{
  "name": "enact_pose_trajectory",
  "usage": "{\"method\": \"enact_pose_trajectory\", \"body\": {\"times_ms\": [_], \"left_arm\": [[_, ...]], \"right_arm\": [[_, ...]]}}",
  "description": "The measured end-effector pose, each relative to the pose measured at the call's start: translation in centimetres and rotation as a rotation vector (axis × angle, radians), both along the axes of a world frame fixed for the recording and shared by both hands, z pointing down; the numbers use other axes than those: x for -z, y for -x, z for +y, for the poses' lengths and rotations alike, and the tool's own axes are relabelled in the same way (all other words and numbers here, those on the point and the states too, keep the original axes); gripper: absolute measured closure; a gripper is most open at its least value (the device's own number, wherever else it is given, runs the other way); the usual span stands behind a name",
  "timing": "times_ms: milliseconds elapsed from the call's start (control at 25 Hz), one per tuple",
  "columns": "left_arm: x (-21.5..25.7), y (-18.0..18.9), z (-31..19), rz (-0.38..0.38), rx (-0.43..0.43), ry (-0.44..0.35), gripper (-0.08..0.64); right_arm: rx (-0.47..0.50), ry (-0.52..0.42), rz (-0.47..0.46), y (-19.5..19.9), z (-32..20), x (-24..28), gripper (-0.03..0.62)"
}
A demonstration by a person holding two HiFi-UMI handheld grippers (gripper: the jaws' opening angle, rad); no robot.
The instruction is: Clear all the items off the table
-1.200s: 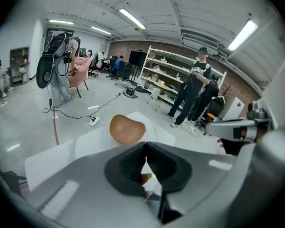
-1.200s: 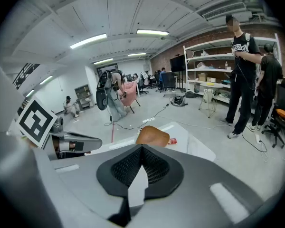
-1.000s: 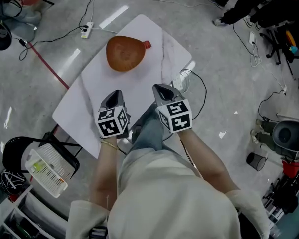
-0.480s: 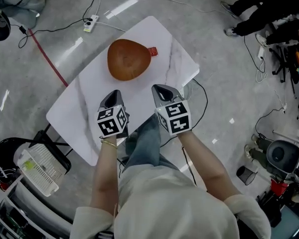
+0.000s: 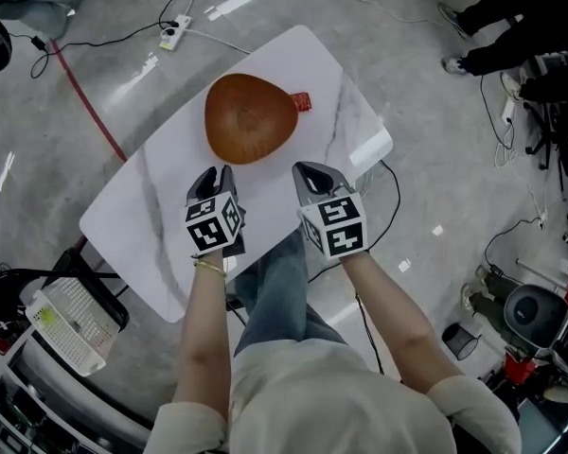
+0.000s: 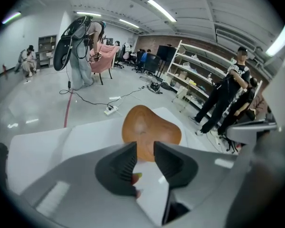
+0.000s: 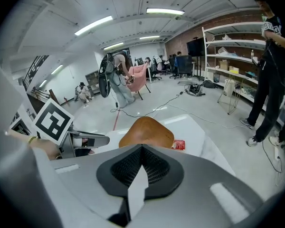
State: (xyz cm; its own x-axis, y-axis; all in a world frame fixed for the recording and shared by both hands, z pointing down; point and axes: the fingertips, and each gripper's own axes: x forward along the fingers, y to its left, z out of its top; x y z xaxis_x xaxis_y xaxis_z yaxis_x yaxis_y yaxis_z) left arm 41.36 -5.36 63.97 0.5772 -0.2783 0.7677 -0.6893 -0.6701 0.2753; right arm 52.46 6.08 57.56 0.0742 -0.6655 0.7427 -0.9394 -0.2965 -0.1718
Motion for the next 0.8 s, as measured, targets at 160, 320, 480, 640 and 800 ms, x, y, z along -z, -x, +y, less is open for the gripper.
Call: {"method": "enact_pose_trajectory", "body": {"times_ms": [160,320,480,640,800], "left_arm": [[-2.6,-0.1,-0.9,-0.021,0.036,0.015,0.4],[-5.0,-0.5,-2.2,-0.041,0.075,0.025,0.351],[-7.1,-1.2,-3.2,-0.051,0.113,0.051,0.339],[-9.0,-2.0,-4.0,-0.046,0.145,0.094,0.316],[-10.5,-2.3,-4.8,-0.047,0.18,0.123,0.308]], "right_arm": [[-0.001,0.015,-0.012,-0.5,-0.4,-2.0,0.594],[-0.007,0.018,-0.028,-1.1,-1.1,-3.5,0.594],[-0.006,0.029,-0.044,-1.4,-1.0,-5.0,0.594],[-0.004,0.047,-0.057,-1.2,-0.5,-6.6,0.594],[-0.007,0.064,-0.073,-0.9,0.0,-7.9,0.594]]}}
